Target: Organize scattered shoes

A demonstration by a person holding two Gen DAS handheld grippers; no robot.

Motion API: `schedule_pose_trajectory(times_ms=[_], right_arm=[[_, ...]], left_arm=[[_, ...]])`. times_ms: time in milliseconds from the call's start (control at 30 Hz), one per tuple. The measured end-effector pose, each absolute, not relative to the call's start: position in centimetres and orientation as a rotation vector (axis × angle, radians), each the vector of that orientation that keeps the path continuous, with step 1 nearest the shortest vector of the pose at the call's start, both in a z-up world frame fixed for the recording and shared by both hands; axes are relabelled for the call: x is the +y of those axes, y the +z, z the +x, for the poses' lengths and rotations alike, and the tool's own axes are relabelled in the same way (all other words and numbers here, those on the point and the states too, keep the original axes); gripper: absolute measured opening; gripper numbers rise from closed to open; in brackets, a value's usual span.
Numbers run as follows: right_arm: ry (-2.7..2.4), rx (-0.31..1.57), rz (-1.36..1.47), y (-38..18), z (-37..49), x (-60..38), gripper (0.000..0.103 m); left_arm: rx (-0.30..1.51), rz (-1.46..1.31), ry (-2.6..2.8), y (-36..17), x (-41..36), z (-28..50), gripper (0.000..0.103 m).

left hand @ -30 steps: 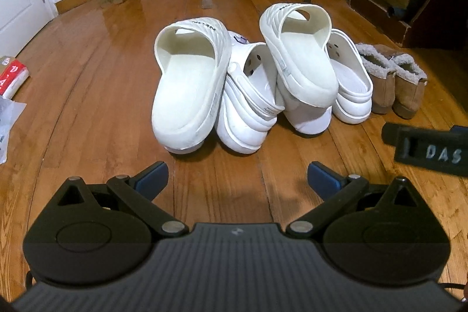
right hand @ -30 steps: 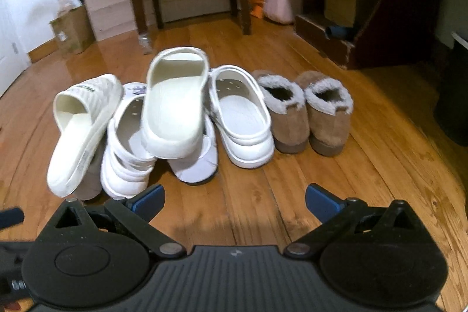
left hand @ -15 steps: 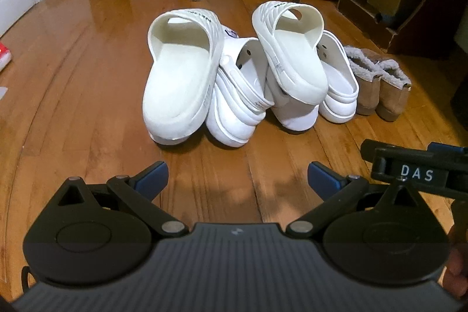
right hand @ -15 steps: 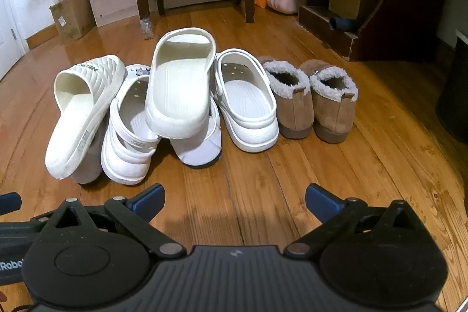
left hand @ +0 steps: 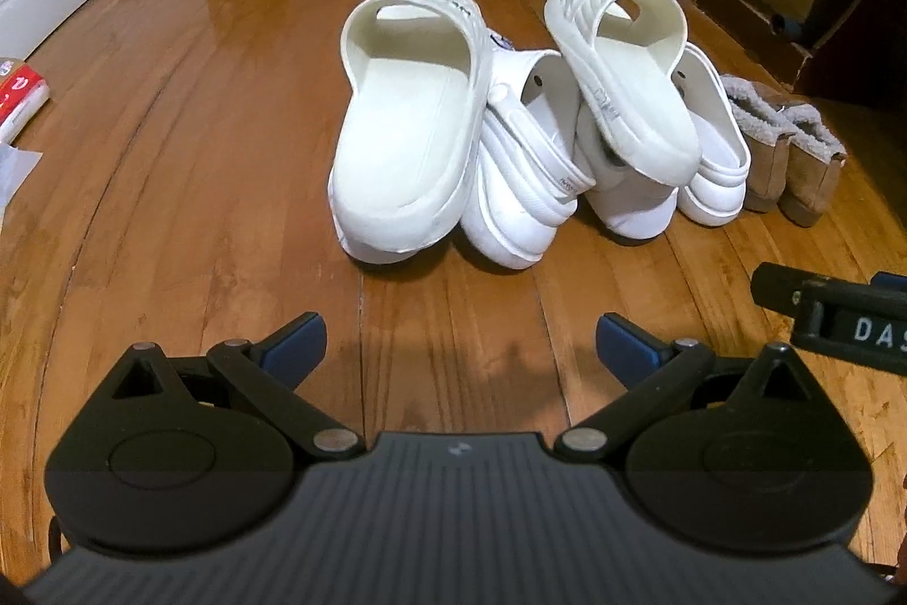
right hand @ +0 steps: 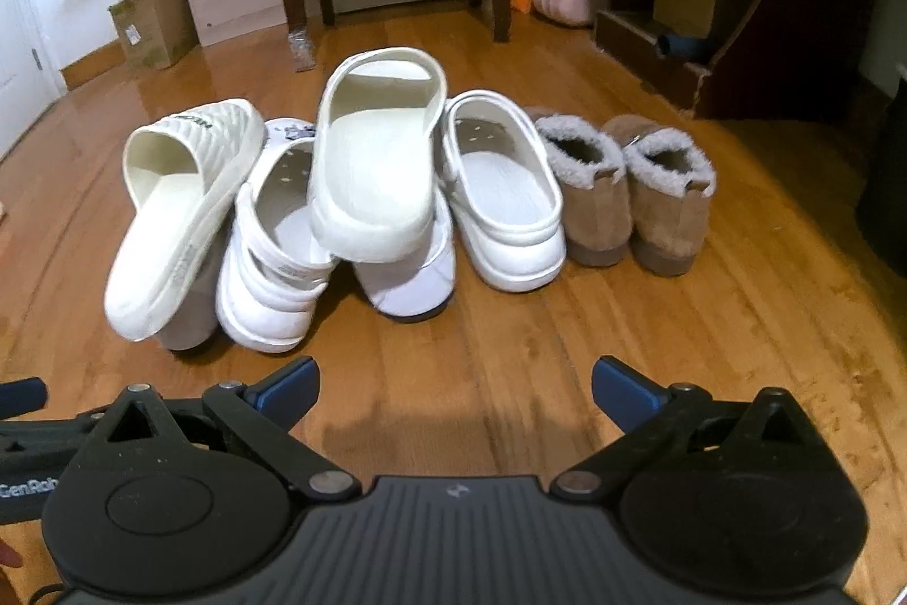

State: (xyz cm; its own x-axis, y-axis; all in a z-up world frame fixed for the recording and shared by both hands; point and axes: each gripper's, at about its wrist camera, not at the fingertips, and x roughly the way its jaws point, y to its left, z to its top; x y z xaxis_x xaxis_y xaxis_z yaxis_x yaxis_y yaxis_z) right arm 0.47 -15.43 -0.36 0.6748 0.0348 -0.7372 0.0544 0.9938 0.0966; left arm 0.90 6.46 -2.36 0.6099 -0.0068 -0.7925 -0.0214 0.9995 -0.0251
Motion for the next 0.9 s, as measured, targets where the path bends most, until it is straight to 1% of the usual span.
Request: schedule_pose_trajectory(times_ms=[167,500,567,833,900], right_arm=[[-0.028,0.832,0.07,-0.5,0.7,-15.0,0.102],[-0.001,0.851,0.082,-1.1,2.0,-15.3,0.102],[0.016,0.84,0.101,-1.0,0.8,-14.6,0.102],[0.006,0.837,0.064,-1.0,0.6,-14.6,0.102],[-0.009,0.798,0.018,-1.1,0.7,-14.1,0.102]], left_arm=[[0.939,-0.036,0.005,-3.0,6.5,1.1,0.103],[0.957,-0.054,0.005,-3.9,6.8,1.1,0.103],[0.961,-0.057,0.005,-4.0,6.9,1.1,0.103],[0.976,-0.068,0.003,-4.4,7.2,1.1,0.103],[0.976,-0.07,0.005,-4.5,7.3,1.1,0.103]])
